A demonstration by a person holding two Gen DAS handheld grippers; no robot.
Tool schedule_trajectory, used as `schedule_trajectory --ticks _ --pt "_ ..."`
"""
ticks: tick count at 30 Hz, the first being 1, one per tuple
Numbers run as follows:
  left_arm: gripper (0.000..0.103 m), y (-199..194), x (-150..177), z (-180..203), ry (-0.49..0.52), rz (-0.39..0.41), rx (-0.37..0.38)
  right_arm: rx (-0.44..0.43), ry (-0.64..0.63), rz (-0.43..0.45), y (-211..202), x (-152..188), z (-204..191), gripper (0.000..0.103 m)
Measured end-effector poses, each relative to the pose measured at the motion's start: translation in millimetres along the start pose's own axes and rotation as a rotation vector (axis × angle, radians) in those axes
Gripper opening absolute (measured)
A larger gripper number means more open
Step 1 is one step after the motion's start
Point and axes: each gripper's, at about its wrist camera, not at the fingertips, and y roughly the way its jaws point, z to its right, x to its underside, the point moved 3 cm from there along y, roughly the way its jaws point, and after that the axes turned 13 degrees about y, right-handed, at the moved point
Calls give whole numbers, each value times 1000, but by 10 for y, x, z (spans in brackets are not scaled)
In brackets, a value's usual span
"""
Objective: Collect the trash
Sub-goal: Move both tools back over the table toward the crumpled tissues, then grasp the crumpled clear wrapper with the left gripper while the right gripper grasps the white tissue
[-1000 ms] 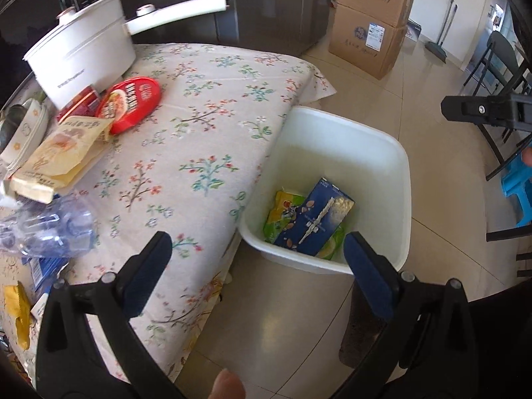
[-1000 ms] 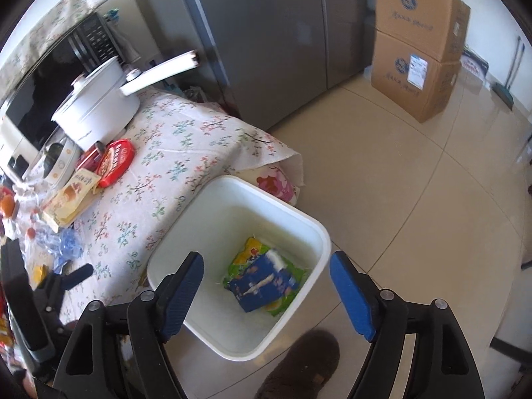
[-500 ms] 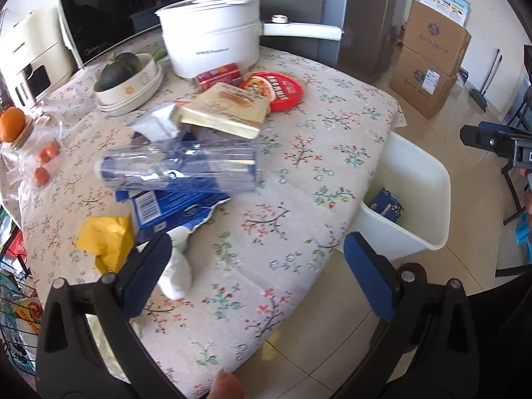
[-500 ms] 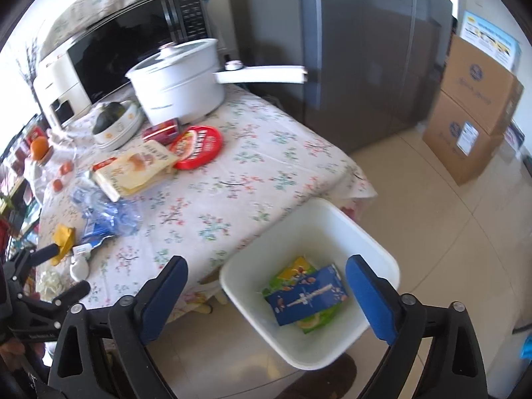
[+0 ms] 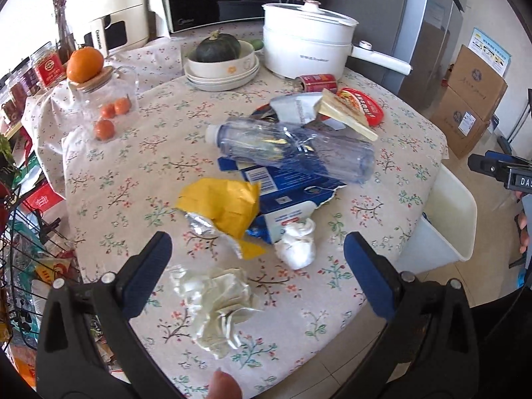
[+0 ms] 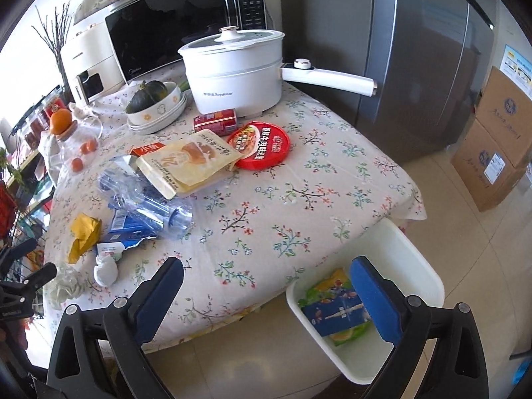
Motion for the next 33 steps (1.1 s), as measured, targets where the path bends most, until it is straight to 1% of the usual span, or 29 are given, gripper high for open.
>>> schedule_trajectory --ticks 3,7,9,11,14,16,19,22,25,26,27,31,32,33 --pt "102 4 127 -185 -14 -14 -12 -2 -28 -9 69 26 -188 102" --pt "102 42 321 -305 -10 -54 11 -14 -68 -35 172 85 -444 102" --pt "102 99 414 -331 -11 -86 35 -19 -87 -45 206 121 -564 102" --pt "102 165 498 -346 -29 -109 79 -28 -107 -52 231 156 -680 102" --pt "102 234 561 -352 -63 -121 149 -39 -129 -63 258 204 -810 102" --pt "102 275 573 -324 -66 -125 174 -43 -144 -71 283 235 -880 102" --pt "93 346 581 -277 -59 -134 189 -41 -169 -81 326 280 -964 102" --pt "77 439 603 -260 -56 -157 191 -37 -184 -90 366 320 -1032 102" --pt "63 522 635 -284 -74 -168 192 -36 -194 -94 396 360 -1083 102" --pt "63 529 638 -295 -78 -162 193 -36 -196 -93 404 373 -1098 102" --pt "60 521 632 -299 -80 -154 193 -37 -198 -93 410 385 -1106 102" --pt "39 458 581 -317 -75 -129 181 -34 -214 -97 478 457 -1192 102" --pt "35 438 574 -322 -76 -125 177 -34 -217 -98 495 476 -1216 102" --pt "23 412 567 -331 -79 -116 179 -37 -219 -100 515 499 -1248 102"
